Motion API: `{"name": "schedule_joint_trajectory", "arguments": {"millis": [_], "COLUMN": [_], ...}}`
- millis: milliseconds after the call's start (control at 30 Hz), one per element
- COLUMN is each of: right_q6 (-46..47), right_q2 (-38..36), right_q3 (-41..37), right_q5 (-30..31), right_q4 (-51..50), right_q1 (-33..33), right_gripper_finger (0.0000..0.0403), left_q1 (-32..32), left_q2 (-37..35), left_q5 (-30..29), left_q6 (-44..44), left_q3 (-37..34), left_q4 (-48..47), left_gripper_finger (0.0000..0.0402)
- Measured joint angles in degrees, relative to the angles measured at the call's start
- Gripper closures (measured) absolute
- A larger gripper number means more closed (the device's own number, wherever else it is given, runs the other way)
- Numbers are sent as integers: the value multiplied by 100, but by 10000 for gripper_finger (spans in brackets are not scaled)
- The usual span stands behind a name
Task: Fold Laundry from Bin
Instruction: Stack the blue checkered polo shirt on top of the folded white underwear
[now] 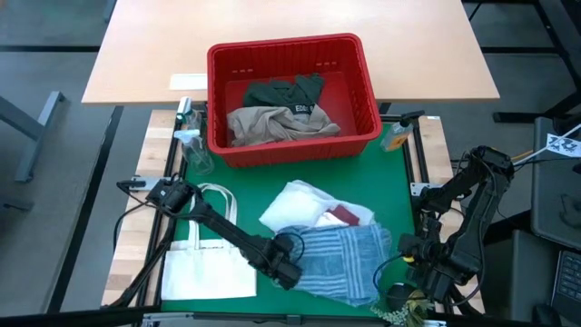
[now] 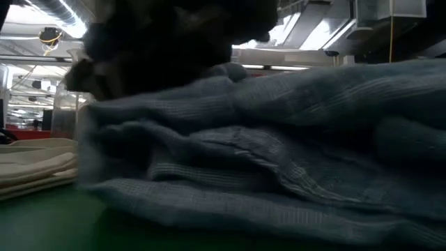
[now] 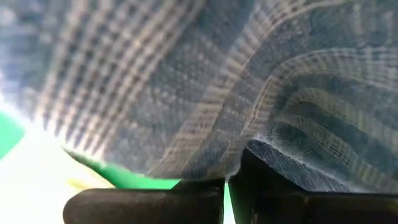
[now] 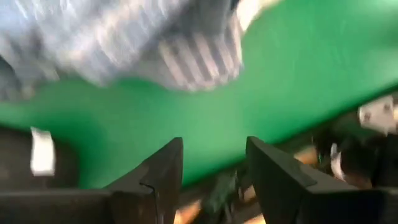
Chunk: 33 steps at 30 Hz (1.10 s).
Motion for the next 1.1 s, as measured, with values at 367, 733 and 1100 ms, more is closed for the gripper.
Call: {"name": "schedule_joint_trajectory", "arguments": {"millis": [367,733,1100], "right_q6": [-204,433,426], "right_q2": [-190,-184,-181], "right_q3": [0,-7,-9], "right_q5": [1060,1395,1325], "right_q4": [1439,1491,1580], "right_q1": [82,334,293], "right_gripper_finger": [226,226,226], "left_q1": [-98,-102,-102], "left_q2": [7,4,4], "left_q5": [-67,-92,-92], "left_q6": [-12,-6,3], "left_q3": [4,9,11], "left_q4": [127,169,171], "left_gripper_finger": [401,383,313]}}
